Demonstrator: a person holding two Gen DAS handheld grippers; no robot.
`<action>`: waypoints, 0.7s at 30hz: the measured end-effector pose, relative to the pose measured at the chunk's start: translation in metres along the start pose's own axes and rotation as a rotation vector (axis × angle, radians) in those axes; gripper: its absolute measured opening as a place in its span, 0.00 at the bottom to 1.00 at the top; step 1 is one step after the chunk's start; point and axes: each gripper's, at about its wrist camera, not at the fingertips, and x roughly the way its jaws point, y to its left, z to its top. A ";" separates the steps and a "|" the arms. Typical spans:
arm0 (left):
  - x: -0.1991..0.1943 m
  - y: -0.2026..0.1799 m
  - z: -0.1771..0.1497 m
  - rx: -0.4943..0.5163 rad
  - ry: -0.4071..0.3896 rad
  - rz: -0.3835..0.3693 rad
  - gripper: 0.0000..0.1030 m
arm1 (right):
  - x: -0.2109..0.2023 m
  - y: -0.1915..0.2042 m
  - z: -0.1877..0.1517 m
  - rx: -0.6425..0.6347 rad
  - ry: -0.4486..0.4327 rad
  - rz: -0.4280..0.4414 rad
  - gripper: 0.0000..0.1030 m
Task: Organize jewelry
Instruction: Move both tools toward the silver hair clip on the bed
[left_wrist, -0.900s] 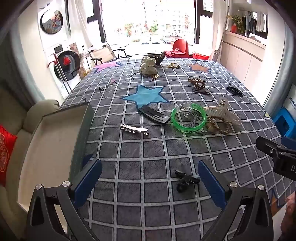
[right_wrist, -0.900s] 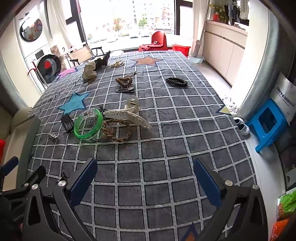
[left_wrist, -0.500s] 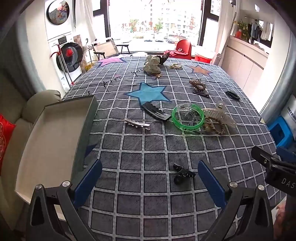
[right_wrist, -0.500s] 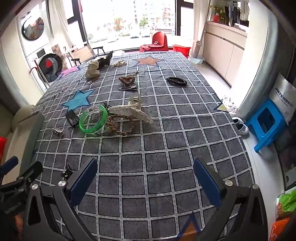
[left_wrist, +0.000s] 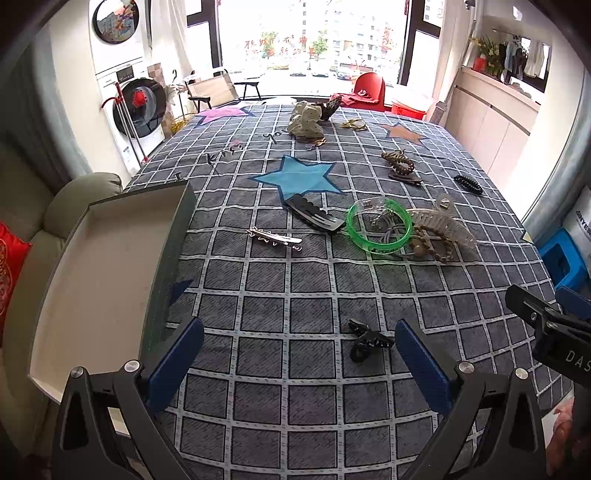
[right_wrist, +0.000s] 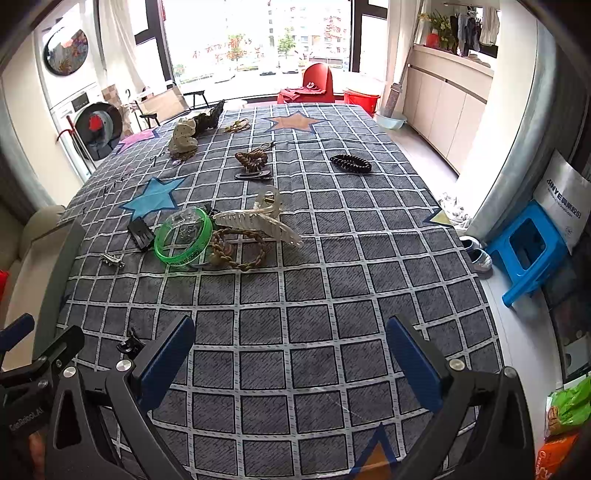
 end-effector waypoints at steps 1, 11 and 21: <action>0.000 0.001 0.000 -0.001 0.000 0.000 1.00 | 0.000 0.000 0.000 -0.001 -0.001 0.000 1.00; 0.003 0.002 0.000 -0.007 0.008 0.008 1.00 | -0.001 0.001 0.002 -0.003 -0.006 -0.005 1.00; 0.004 0.002 0.000 -0.006 0.011 0.011 1.00 | -0.001 0.000 0.003 -0.003 -0.007 -0.008 1.00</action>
